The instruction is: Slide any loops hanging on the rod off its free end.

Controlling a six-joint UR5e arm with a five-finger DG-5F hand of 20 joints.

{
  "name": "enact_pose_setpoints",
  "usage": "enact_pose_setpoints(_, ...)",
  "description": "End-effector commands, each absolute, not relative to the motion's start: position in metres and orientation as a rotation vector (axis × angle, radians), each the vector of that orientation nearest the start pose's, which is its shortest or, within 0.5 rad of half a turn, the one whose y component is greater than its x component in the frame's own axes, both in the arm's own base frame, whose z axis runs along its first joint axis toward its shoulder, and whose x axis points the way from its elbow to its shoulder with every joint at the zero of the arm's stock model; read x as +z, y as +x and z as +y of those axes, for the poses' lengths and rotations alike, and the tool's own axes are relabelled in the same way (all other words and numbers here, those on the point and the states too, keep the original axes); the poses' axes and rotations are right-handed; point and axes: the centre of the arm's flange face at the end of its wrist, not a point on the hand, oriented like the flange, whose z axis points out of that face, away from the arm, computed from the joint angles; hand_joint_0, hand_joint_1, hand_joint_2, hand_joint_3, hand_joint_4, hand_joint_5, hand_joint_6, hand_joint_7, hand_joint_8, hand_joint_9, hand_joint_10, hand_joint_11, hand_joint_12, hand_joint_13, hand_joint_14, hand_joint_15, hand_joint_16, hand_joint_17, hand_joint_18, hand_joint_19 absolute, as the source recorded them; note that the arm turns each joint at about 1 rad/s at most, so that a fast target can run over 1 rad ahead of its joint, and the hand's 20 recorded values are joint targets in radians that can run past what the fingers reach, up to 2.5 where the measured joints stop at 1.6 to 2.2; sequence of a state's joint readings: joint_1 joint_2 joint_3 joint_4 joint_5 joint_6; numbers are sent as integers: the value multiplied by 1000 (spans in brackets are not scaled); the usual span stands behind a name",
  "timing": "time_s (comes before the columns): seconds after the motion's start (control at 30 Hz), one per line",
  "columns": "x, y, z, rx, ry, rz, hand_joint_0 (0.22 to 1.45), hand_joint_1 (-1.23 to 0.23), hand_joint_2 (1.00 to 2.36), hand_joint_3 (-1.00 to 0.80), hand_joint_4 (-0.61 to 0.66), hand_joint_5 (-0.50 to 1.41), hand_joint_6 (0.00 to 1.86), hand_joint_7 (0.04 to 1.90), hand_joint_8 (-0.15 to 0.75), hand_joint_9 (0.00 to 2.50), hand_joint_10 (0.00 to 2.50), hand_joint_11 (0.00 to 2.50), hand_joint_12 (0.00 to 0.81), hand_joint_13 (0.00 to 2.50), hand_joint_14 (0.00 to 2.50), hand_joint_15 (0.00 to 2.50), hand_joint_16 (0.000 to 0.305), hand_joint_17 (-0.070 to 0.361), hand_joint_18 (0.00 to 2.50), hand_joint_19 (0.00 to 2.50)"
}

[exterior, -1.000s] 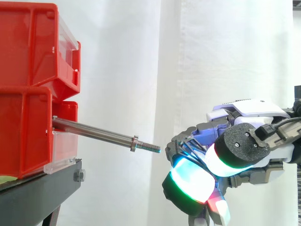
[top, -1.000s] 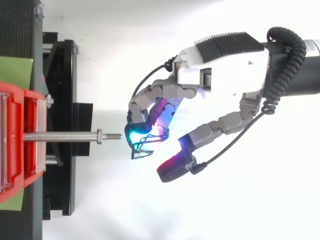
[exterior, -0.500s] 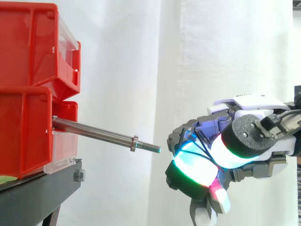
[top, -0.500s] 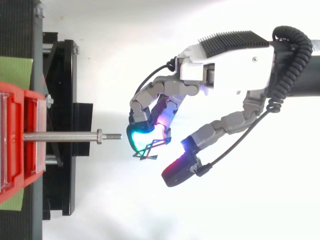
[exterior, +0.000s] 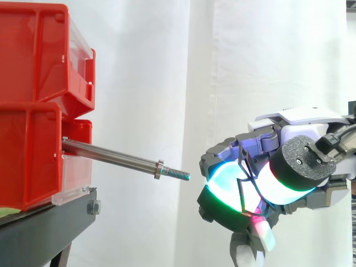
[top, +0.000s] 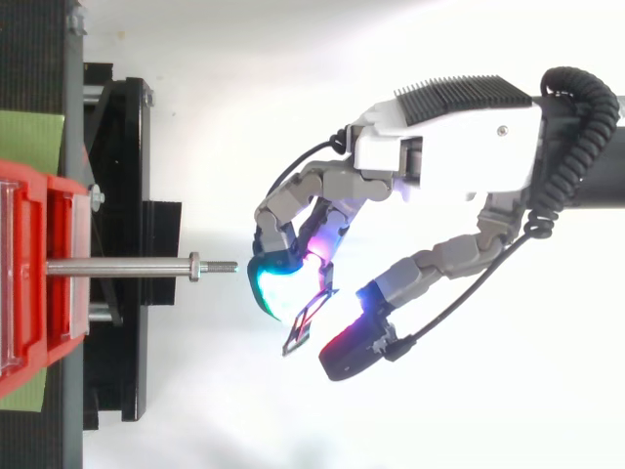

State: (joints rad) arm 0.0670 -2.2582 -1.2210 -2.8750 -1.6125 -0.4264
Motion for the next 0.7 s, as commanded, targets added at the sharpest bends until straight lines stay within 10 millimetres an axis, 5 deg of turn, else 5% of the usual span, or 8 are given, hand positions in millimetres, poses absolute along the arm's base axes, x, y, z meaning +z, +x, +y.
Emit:
enact_pose_setpoints(0.0,254,738,-75,958,872,1511,683,-879,1009,-394,122,-176,908,1101,318,907,16,475,367,872,12,318,48,107,816,439)
enact_pose_setpoints(0.67,253,740,-57,975,902,1509,593,-616,1011,-378,154,-140,874,1171,325,981,15,472,374,869,13,333,48,109,787,469)
